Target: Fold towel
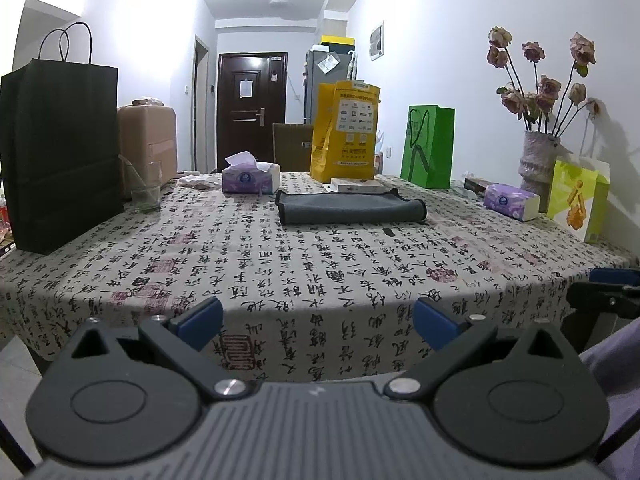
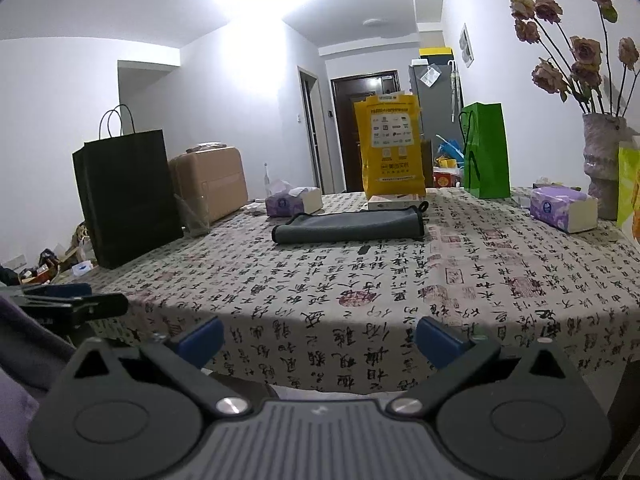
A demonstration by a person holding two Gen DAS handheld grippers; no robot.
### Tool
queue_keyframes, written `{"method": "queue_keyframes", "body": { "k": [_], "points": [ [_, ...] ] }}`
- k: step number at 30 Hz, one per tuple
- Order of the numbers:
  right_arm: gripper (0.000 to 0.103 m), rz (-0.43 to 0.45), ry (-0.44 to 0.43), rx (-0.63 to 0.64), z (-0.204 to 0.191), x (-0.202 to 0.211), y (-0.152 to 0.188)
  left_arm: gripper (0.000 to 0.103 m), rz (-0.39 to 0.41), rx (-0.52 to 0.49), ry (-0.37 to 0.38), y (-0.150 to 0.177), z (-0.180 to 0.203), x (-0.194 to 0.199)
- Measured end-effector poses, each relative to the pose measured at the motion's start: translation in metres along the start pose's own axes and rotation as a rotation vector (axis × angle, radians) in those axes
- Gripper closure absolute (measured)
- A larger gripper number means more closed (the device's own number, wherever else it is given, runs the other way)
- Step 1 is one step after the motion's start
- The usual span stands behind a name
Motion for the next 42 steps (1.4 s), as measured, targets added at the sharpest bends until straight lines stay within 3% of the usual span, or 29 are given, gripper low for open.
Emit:
{"method": "queue_keyframes", "body": {
  "k": [18,24,42],
  "points": [
    [0.000,-0.006,0.060,-0.045,0.008,0.034,-0.008,0.001,-0.024,-0.012,-0.013,-0.006,-0.010,0.025],
    [0.000,0.021,0.017,-0.061,0.004,0.038,-0.012,0.001,-0.030,0.012,0.009,-0.005,-0.007,0.024],
    [0.000,0.028,0.013,-0.054,0.004,0.037,-0.014,0.001,-0.015,0.007,0.013,-0.009,-0.004,0.024]
  ]
}}
Point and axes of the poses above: each gripper's, at about its wrist camera, not at the fingertips, and x roughly against the way its jaws point, z to its right, y to its underside, the point moved 8 cm from there along -x, roughly the way its jaws point, and after that the axes turned 4 degrees about z, right-handed, at the moved point
